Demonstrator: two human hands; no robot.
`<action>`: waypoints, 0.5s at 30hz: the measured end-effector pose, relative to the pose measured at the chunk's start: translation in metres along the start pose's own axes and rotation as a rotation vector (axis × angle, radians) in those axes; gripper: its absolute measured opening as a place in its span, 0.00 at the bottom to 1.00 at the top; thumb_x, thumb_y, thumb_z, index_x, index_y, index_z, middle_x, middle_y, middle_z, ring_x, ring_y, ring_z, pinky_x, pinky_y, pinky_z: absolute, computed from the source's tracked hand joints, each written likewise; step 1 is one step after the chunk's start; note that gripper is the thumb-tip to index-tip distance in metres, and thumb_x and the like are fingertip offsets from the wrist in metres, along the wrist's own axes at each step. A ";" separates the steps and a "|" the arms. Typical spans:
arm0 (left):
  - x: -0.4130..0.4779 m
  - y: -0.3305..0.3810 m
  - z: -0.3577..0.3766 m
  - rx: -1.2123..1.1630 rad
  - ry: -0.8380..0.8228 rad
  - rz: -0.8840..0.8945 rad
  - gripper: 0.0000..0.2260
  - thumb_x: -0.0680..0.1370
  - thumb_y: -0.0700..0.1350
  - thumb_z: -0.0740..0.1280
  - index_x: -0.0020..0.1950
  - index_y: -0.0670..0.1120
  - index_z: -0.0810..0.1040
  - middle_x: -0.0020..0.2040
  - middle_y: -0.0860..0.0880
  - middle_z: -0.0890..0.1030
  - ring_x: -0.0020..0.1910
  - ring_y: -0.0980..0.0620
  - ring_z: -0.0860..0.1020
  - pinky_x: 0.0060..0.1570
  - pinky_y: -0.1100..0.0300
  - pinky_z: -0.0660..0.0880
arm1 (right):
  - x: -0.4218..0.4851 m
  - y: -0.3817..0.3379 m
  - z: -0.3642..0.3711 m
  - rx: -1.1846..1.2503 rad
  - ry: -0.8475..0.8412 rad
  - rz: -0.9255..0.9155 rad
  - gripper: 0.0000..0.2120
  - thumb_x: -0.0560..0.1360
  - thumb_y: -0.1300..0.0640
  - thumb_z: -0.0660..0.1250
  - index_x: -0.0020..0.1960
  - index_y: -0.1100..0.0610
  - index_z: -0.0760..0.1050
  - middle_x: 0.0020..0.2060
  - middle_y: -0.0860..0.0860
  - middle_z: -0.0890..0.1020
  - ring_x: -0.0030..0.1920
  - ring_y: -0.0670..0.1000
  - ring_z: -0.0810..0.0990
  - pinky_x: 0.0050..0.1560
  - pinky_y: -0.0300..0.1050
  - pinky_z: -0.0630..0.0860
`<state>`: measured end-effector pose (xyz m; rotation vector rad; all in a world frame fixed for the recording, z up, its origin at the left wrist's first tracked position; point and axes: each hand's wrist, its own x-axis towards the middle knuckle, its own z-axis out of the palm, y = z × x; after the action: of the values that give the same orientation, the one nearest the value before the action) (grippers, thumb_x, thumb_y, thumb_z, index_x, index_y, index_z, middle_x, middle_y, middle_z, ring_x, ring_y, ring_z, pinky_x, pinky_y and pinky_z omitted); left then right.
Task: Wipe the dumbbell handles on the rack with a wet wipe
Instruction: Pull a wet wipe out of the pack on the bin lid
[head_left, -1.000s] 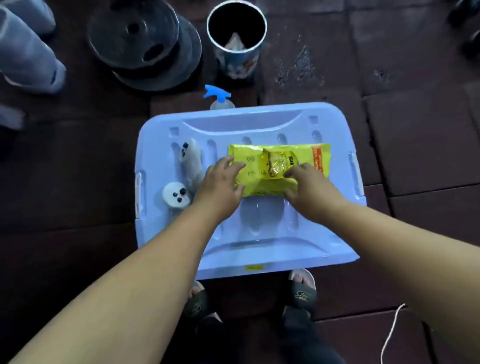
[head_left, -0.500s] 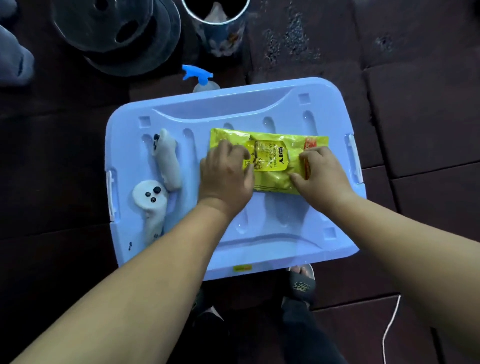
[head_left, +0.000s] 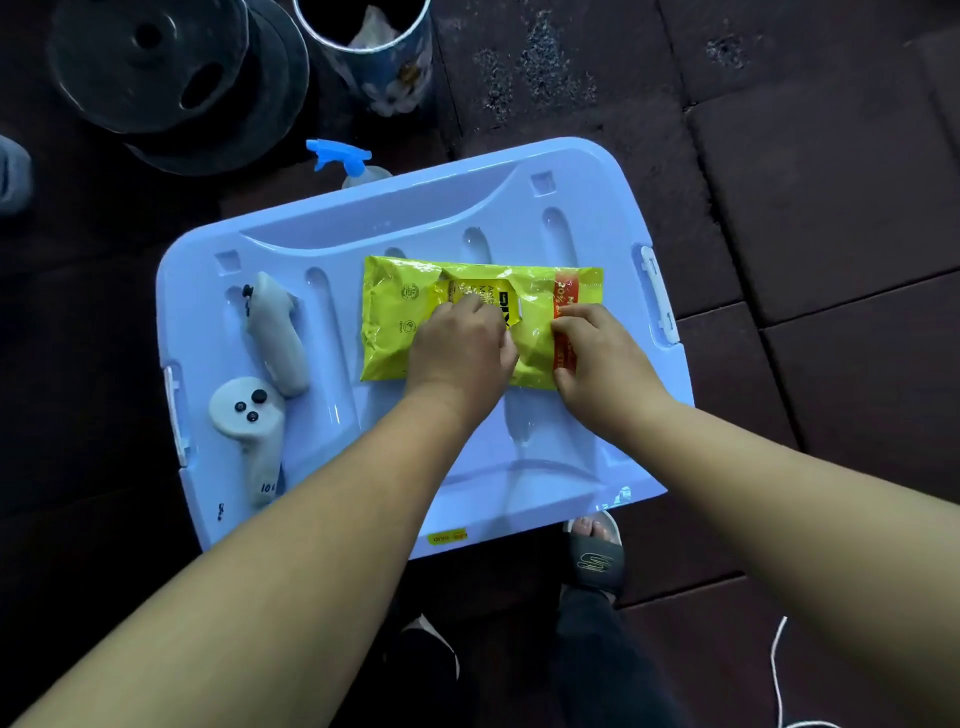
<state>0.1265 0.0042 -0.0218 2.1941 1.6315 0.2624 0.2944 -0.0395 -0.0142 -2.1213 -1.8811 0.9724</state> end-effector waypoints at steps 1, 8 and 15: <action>0.001 0.001 0.000 -0.037 0.007 -0.033 0.06 0.76 0.42 0.70 0.41 0.41 0.80 0.42 0.40 0.80 0.42 0.36 0.78 0.40 0.48 0.74 | 0.001 -0.001 0.001 -0.003 0.004 0.001 0.21 0.72 0.65 0.67 0.66 0.60 0.75 0.69 0.55 0.72 0.69 0.58 0.72 0.66 0.52 0.72; -0.004 -0.004 -0.022 -0.360 0.199 -0.393 0.09 0.77 0.47 0.72 0.39 0.46 0.77 0.38 0.49 0.79 0.40 0.47 0.76 0.41 0.57 0.66 | 0.017 -0.010 -0.007 -0.077 -0.029 -0.002 0.20 0.71 0.66 0.63 0.64 0.60 0.75 0.65 0.55 0.73 0.63 0.60 0.74 0.61 0.52 0.74; -0.017 -0.030 -0.054 -0.736 0.400 -0.790 0.10 0.75 0.44 0.70 0.36 0.52 0.74 0.33 0.54 0.77 0.32 0.57 0.73 0.40 0.58 0.70 | 0.037 -0.053 -0.013 -0.084 0.030 -0.008 0.15 0.76 0.51 0.68 0.62 0.53 0.78 0.59 0.55 0.76 0.63 0.59 0.74 0.60 0.51 0.73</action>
<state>0.0750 0.0061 0.0162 0.9105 2.0233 0.9168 0.2573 0.0094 0.0090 -2.1602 -1.9471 0.8700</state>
